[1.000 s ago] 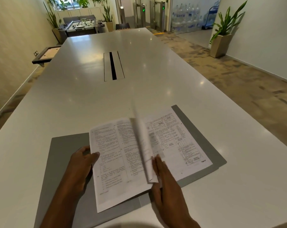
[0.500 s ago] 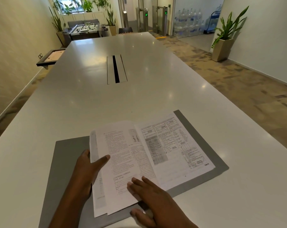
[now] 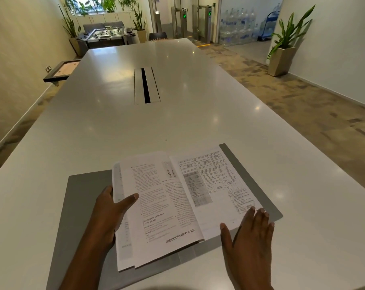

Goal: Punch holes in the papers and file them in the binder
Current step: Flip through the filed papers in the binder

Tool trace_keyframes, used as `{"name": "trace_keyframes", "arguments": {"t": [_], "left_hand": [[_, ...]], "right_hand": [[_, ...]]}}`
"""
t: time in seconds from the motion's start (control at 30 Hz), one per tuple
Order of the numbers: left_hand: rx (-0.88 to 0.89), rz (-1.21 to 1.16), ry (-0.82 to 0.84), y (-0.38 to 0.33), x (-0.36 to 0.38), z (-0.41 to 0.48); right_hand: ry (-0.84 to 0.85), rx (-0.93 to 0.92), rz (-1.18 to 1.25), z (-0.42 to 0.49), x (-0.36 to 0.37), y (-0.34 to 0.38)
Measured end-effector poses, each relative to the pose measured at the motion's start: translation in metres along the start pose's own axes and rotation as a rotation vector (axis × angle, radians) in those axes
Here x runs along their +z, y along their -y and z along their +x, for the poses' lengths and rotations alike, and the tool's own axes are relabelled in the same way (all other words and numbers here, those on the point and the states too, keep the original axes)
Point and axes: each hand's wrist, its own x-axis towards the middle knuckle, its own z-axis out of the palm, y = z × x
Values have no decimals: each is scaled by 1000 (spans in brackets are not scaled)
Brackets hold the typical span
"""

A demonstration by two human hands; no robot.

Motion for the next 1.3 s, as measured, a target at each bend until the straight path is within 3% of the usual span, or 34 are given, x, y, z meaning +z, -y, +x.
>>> {"name": "trace_keyframes", "arguments": {"t": [0.27, 0.4, 0.57, 0.77, 0.97, 1.13, 1.3], "left_hand": [[20, -7, 15, -1, 1, 0], [20, -2, 15, 1, 0, 1], [22, 14, 15, 1, -1, 4], [56, 4, 12, 3, -4, 6], [32, -75, -72, -8, 7, 2], [0, -80, -63, -15, 9, -2], [39, -74, -55, -14, 6, -4]], "right_hand": [[-27, -40, 52, -1, -3, 4], [74, -39, 414, -5, -8, 15], [157, -238, 745, -18, -20, 33], [115, -566, 718, -21, -19, 44], [184, -742, 582, -25, -17, 47], [365, -782, 388, -25, -21, 52], [422, -810, 430, -27, -35, 54]]}}
